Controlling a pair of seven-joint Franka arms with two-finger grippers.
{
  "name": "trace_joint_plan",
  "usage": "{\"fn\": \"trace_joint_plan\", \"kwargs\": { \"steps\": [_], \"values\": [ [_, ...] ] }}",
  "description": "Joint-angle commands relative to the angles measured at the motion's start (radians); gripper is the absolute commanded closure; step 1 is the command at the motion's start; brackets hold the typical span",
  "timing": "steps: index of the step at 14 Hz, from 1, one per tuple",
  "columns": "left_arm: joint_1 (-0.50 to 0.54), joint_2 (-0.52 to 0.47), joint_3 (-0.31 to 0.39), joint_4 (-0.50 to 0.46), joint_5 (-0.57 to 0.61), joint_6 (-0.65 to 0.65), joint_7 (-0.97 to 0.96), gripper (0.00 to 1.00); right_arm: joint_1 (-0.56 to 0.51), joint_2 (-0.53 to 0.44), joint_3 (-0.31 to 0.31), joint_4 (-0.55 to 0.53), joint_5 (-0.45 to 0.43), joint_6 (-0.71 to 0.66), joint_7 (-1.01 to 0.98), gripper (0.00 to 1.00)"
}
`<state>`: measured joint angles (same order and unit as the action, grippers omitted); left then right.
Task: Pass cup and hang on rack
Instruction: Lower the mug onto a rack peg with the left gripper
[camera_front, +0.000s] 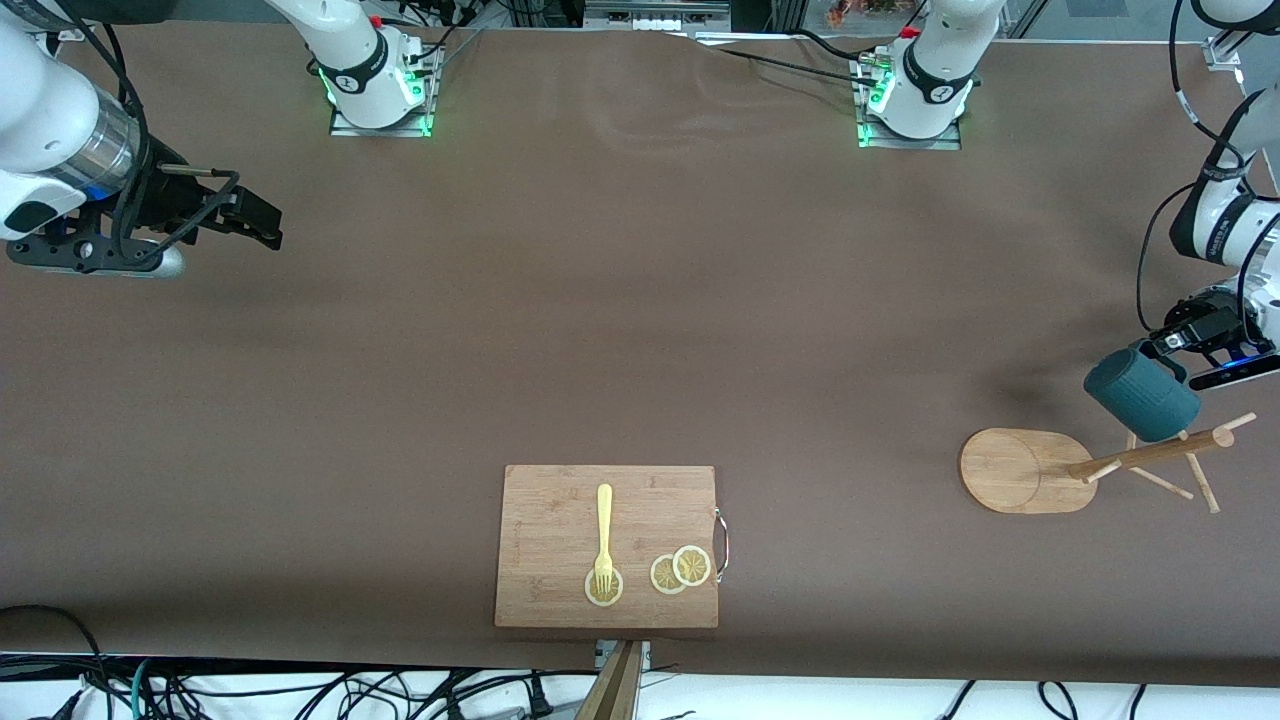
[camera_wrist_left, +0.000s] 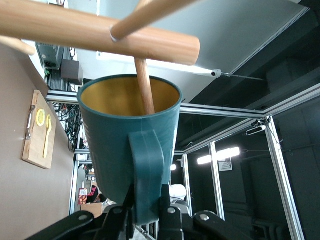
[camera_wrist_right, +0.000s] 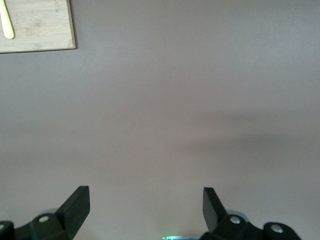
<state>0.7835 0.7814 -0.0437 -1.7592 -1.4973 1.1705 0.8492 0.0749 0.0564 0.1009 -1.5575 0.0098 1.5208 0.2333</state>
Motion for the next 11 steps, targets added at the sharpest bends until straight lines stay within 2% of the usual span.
{"fn": "trace_joint_plan", "kwargs": {
  "steps": [1, 4, 6, 9, 10, 11],
  "values": [
    [0.005, 0.042, -0.004, 0.049, -0.029, -0.031, -0.018, 1.0, -0.006, 0.002, 0.003, 0.017, 0.004, -0.019, -0.012, 0.0],
    [0.005, 0.05, -0.004, 0.05, -0.034, -0.029, -0.018, 0.97, -0.006, 0.002, 0.002, 0.017, 0.004, -0.019, -0.012, 0.01],
    [0.006, 0.052, -0.004, 0.052, -0.034, -0.028, -0.016, 0.79, -0.006, 0.002, 0.002, 0.017, 0.004, -0.019, -0.012, 0.01],
    [0.006, 0.061, -0.004, 0.072, -0.034, -0.026, -0.007, 0.33, -0.006, 0.002, 0.002, 0.017, 0.004, -0.019, -0.012, 0.01],
    [0.006, 0.062, -0.004, 0.072, -0.034, -0.026, -0.002, 0.0, -0.006, 0.002, 0.002, 0.017, 0.004, -0.019, -0.012, 0.0],
    [0.006, 0.062, -0.004, 0.078, -0.032, -0.026, 0.011, 0.0, -0.006, 0.002, 0.002, 0.017, 0.004, -0.019, -0.012, 0.01]
  ]
}}
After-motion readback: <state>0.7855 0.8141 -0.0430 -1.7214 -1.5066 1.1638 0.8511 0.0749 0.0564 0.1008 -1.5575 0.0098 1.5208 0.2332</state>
